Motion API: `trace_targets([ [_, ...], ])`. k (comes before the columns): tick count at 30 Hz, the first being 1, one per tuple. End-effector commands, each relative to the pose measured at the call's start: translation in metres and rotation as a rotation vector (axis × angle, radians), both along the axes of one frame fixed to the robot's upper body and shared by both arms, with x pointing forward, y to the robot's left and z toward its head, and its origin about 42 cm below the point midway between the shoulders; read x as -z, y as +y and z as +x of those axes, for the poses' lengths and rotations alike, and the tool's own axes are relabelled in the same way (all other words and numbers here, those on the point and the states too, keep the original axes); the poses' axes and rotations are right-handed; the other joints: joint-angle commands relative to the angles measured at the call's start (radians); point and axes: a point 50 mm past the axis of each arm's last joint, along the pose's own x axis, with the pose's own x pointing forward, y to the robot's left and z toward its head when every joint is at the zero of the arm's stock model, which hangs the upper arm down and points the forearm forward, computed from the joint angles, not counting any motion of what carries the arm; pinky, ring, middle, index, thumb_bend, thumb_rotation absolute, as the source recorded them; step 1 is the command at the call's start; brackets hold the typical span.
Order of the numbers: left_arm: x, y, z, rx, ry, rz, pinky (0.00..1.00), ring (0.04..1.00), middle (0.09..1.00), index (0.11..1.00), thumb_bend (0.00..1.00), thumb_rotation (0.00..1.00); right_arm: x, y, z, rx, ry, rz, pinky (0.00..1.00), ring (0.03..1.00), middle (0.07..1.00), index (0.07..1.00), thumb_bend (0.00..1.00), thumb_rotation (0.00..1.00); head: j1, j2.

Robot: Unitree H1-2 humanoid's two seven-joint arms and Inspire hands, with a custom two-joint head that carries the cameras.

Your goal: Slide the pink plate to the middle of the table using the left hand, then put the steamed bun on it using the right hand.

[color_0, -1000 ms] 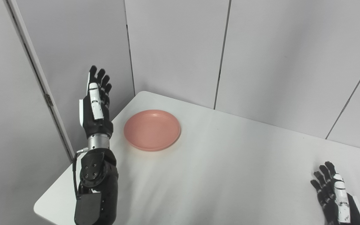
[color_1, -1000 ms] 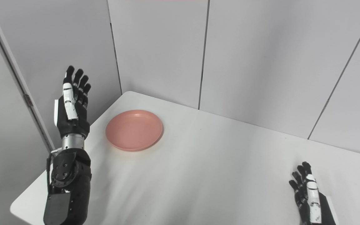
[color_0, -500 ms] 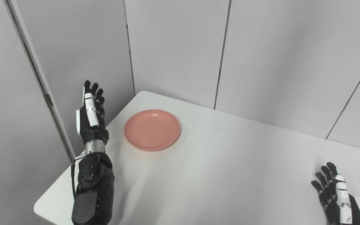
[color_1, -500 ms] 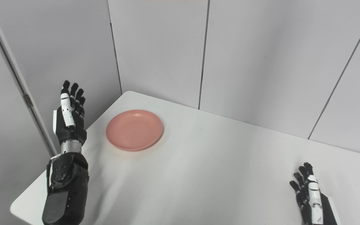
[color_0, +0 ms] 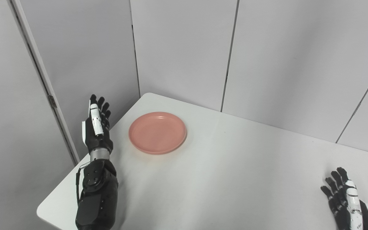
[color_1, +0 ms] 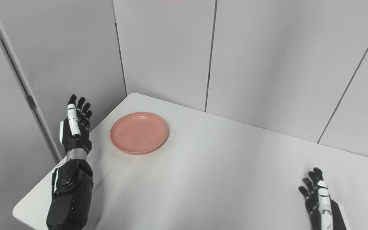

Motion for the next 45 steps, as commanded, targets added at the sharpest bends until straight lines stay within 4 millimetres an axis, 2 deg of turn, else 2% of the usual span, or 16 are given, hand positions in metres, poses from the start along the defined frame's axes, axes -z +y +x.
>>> trace_targets([
  [1, -0.025, 0.006, 0.011, -0.001, -0.072, 0.033, 0.98, 0.950, 0.954, 0.960, 0.43, 1.00, 0.022, -0.013, -0.012, 0.033, 0.116, -0.027, 1.00, 1.000, 1.000, 1.000, 0.10, 1.00, -0.001, 0.002],
  [14, -0.007, 0.004, 0.018, 0.025, 0.005, 0.000, 1.00, 0.952, 0.961, 0.968, 0.41, 1.00, 0.022, -0.014, -0.012, 0.033, 0.117, -0.028, 1.00, 1.000, 1.000, 1.000, 0.10, 1.00, 0.000, 0.005],
  [33, 0.032, -0.008, 0.036, 0.103, 0.139, -0.032, 0.97, 0.946, 0.959, 0.964, 0.40, 1.00, 0.020, -0.011, -0.014, 0.035, 0.116, -0.029, 1.00, 1.000, 1.000, 1.000, 0.09, 1.00, -0.008, 0.006],
  [39, 0.040, -0.021, 0.042, 0.144, 0.158, -0.044, 0.95, 0.942, 0.949, 0.953, 0.39, 1.00, 0.019, -0.010, -0.014, 0.036, 0.114, -0.030, 1.00, 1.000, 1.000, 1.000, 0.09, 1.00, -0.013, 0.003],
  [45, 0.050, -0.041, 0.052, 0.228, 0.192, -0.050, 0.93, 0.928, 0.937, 0.938, 0.40, 1.00, 0.019, -0.008, -0.015, 0.029, 0.111, -0.022, 1.00, 1.000, 1.000, 1.000, 0.09, 1.00, -0.020, 0.004],
])
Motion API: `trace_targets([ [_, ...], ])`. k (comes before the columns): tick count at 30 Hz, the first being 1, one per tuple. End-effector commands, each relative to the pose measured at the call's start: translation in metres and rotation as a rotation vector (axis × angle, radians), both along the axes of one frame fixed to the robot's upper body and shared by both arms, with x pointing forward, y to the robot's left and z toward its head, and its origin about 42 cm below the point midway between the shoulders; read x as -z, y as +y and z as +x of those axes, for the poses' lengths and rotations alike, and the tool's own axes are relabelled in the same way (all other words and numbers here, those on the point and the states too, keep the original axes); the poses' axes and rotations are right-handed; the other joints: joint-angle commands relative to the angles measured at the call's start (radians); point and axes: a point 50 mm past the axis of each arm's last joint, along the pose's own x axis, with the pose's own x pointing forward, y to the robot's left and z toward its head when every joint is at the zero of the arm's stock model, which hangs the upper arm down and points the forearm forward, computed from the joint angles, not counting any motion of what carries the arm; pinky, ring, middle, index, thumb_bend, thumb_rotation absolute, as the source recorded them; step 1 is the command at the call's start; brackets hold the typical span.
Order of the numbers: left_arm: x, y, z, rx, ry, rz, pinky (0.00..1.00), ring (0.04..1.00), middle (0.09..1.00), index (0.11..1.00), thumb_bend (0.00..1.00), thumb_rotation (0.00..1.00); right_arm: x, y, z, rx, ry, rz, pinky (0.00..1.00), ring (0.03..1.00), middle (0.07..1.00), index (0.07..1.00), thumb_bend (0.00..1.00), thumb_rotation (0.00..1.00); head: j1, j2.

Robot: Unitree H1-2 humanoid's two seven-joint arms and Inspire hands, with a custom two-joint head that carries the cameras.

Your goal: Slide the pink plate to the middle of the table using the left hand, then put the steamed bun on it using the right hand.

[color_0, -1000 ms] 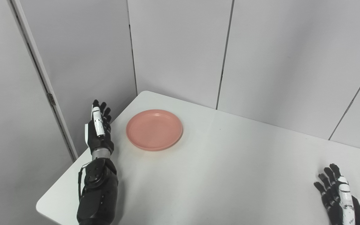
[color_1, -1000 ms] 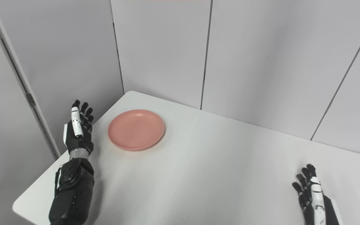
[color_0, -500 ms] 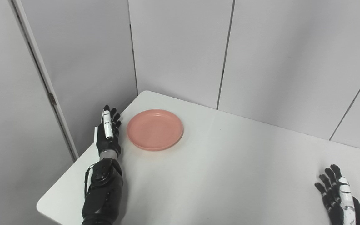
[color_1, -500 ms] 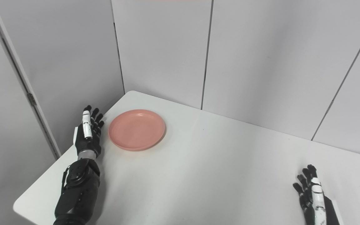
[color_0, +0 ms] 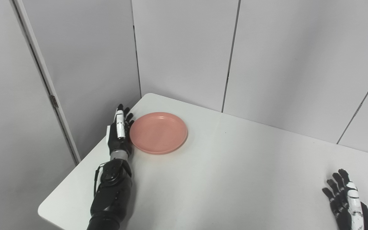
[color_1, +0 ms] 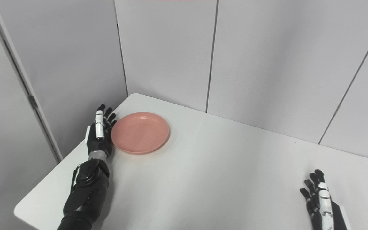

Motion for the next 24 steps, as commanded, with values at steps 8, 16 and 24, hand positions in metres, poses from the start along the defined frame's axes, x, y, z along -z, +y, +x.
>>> trace_targets([
  [8, 0.020, -0.038, 0.011, 0.136, 0.099, -0.014, 0.89, 0.901, 0.916, 0.916, 0.39, 1.00, 0.018, -0.006, -0.013, 0.014, 0.100, -0.017, 1.00, 1.000, 1.000, 1.000, 0.09, 1.00, -0.017, 0.003],
  [16, 0.031, -0.058, 0.014, 0.230, 0.138, -0.006, 0.92, 0.913, 0.921, 0.921, 0.40, 1.00, 0.018, 0.000, -0.014, 0.024, 0.110, -0.012, 1.00, 1.000, 1.000, 1.000, 0.06, 1.00, -0.068, -0.005],
  [24, 0.040, -0.079, 0.015, 0.333, 0.167, -0.030, 0.91, 0.912, 0.918, 0.909, 0.40, 1.00, 0.020, 0.007, -0.017, 0.013, 0.100, -0.027, 1.00, 1.000, 1.000, 1.000, 0.06, 1.00, -0.154, -0.003],
])
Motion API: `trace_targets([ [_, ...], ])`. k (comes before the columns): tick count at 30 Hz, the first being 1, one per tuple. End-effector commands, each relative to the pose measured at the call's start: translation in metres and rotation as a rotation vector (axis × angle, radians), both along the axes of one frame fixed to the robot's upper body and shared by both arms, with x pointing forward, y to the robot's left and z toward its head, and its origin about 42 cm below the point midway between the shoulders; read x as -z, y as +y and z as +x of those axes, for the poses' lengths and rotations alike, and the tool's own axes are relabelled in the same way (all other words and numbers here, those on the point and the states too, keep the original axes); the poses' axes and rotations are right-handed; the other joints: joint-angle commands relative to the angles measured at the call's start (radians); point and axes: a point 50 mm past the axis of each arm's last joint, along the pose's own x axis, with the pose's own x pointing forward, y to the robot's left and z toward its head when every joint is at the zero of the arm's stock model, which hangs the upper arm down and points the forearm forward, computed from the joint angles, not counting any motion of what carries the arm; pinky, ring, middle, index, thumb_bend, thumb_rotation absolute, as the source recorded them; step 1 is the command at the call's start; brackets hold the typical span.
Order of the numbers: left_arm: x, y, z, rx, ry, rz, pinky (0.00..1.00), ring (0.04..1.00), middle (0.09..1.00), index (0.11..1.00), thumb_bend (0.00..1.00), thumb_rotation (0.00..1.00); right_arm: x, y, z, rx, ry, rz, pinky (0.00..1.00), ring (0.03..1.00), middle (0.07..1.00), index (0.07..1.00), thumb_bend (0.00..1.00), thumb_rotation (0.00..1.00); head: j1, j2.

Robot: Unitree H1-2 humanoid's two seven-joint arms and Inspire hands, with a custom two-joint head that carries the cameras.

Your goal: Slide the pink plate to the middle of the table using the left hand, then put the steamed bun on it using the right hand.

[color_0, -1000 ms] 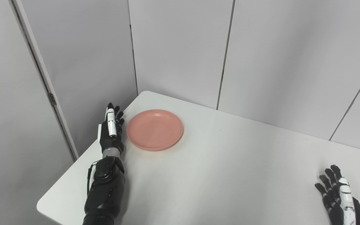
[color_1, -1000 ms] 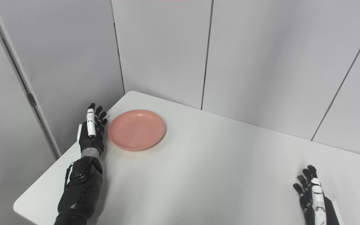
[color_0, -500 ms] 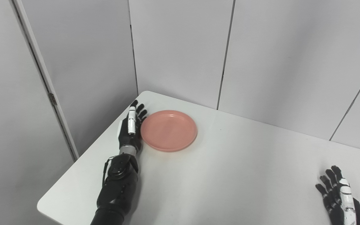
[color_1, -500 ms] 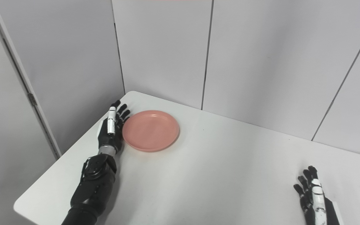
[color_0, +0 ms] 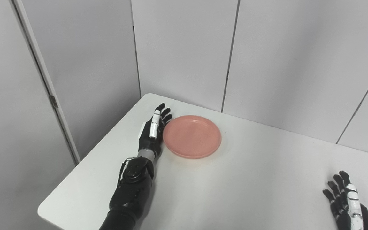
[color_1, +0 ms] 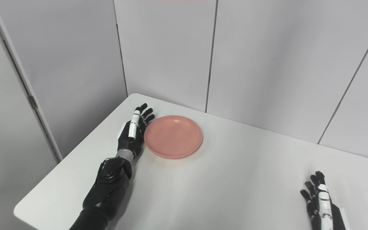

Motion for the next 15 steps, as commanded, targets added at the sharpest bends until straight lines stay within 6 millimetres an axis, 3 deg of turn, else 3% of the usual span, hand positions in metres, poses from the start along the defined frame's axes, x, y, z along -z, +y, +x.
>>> trace_targets([
  [1, 0.035, -0.017, -0.012, 0.052, 0.155, -0.062, 0.91, 0.907, 0.914, 0.907, 0.41, 1.00, 0.020, 0.000, -0.010, -0.005, 0.096, -0.019, 1.00, 1.000, 1.000, 1.000, 0.06, 1.00, 0.001, 0.000],
  [15, 0.036, -0.069, -0.024, 0.289, 0.159, -0.088, 0.93, 0.924, 0.927, 0.920, 0.41, 1.00, 0.037, 0.008, -0.009, -0.012, 0.107, -0.040, 1.00, 1.000, 1.000, 1.000, 0.14, 1.00, -0.123, 0.001],
])
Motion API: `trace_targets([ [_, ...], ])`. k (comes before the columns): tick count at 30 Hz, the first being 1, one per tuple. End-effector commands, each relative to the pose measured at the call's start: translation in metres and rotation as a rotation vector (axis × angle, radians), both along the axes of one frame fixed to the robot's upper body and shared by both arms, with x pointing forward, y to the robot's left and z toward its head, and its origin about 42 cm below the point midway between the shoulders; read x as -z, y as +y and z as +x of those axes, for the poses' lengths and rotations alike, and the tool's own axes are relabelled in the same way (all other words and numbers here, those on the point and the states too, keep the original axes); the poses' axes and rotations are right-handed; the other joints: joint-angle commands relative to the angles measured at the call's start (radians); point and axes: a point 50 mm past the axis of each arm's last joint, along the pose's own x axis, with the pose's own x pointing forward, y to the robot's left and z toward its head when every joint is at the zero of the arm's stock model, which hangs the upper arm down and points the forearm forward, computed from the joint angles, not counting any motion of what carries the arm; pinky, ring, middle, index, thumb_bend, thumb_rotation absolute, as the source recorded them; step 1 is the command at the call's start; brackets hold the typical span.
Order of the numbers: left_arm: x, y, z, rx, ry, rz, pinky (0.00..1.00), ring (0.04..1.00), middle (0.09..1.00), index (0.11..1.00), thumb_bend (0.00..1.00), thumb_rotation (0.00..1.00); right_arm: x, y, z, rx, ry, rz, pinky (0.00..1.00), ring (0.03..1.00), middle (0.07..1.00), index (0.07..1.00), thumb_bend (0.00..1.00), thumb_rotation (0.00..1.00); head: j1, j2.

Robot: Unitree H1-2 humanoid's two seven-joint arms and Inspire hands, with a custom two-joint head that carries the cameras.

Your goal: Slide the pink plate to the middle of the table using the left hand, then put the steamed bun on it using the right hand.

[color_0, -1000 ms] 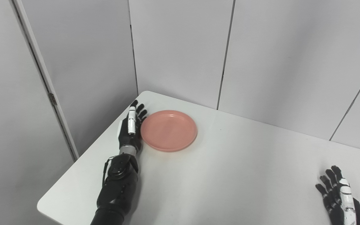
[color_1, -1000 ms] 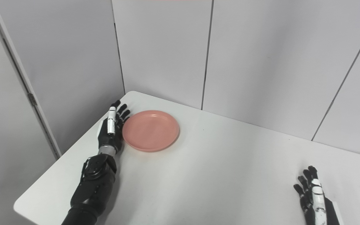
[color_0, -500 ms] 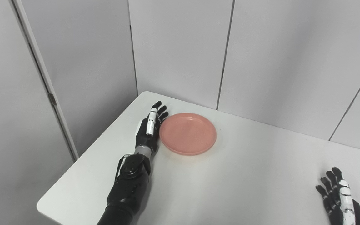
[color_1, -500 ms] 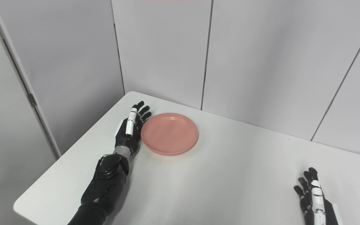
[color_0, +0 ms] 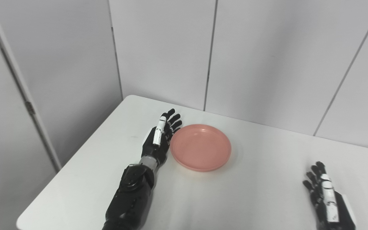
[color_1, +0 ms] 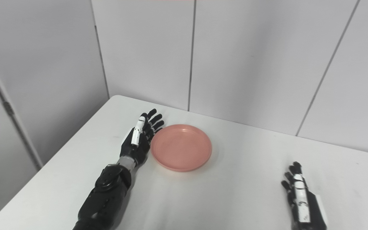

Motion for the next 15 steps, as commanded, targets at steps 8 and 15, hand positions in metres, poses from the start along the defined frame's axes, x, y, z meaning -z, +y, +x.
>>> trace_targets([
  [8, 0.023, -0.038, -0.031, 0.170, 0.154, -0.035, 0.96, 0.947, 0.955, 0.948, 0.38, 1.00, 0.037, 0.014, -0.011, 0.026, 0.124, -0.009, 1.00, 0.992, 0.992, 1.000, 0.18, 1.00, -0.099, 0.002],
  [15, 0.026, -0.053, -0.039, 0.269, 0.170, -0.036, 0.96, 0.949, 0.958, 0.953, 0.36, 1.00, 0.043, 0.020, -0.011, 0.011, 0.113, -0.003, 1.00, 0.995, 0.996, 1.000, 0.21, 1.00, -0.156, 0.003],
])
